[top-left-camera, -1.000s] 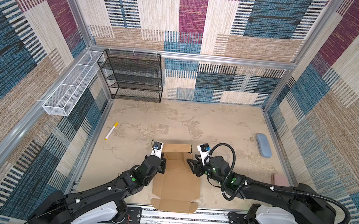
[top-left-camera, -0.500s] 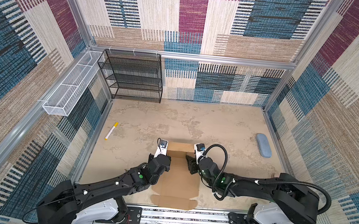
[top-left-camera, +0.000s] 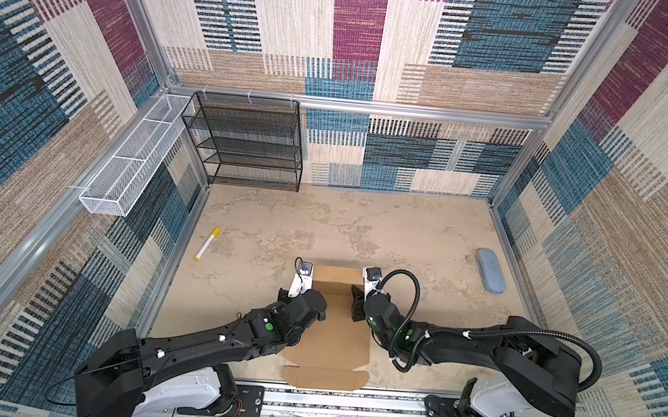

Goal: Fold the paper box

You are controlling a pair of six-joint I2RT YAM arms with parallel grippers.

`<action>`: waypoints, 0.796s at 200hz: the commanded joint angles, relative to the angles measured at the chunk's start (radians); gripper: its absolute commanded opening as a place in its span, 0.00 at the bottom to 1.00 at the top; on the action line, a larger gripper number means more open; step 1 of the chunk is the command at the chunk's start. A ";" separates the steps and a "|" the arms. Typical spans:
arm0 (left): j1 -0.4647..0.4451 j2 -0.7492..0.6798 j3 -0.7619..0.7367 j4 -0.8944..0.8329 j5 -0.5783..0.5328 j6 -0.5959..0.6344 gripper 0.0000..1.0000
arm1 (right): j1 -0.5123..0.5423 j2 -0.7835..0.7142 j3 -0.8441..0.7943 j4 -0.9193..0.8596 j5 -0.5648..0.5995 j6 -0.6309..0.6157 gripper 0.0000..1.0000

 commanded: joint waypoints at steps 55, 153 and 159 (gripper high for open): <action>-0.047 0.024 0.060 -0.156 -0.153 -0.184 0.00 | -0.001 0.056 0.055 -0.073 0.052 0.015 0.09; -0.071 0.102 0.120 -0.227 -0.203 -0.298 0.00 | -0.001 0.018 -0.030 -0.021 -0.081 0.034 0.32; -0.073 0.104 0.120 -0.229 -0.203 -0.302 0.00 | -0.001 0.018 -0.042 -0.006 -0.090 0.031 0.34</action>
